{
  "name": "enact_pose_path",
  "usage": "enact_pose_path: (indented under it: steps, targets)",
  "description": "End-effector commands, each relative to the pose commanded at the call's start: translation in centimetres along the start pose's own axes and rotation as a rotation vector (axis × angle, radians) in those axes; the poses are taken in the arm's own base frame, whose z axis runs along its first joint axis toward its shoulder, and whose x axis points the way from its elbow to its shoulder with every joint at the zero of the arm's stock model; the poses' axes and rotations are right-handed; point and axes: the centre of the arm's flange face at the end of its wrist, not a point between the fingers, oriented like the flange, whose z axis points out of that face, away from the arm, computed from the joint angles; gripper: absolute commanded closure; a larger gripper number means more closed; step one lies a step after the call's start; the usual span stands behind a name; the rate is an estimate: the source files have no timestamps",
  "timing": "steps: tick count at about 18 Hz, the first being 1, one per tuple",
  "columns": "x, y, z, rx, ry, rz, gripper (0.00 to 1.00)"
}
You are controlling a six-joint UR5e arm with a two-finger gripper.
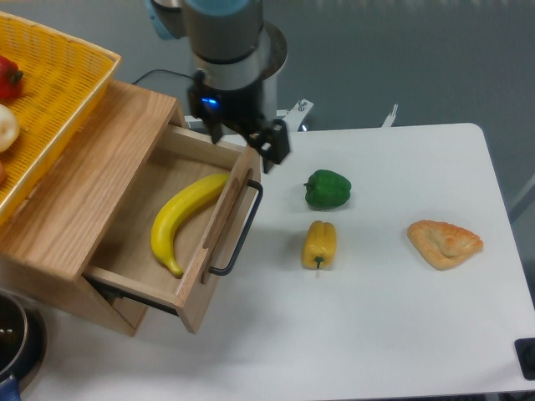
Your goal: Place the banana in the top drawer
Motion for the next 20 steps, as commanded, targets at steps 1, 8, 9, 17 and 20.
enact_pose_path:
  steps: [1,8,9,17,20]
  targets:
    - [-1.0,0.8,0.7,-0.006,0.009,0.0,0.0]
    - [-7.1,5.9,6.5,-0.019,0.003,-0.08,0.0]
    - [-7.6,6.2,7.6,-0.025,0.003,-0.086,0.0]
    - [-9.3,6.9,14.3,-0.061,0.109,0.007,0.0]
    - [-10.2,6.8,16.3,-0.065,0.134,0.04,0.0]
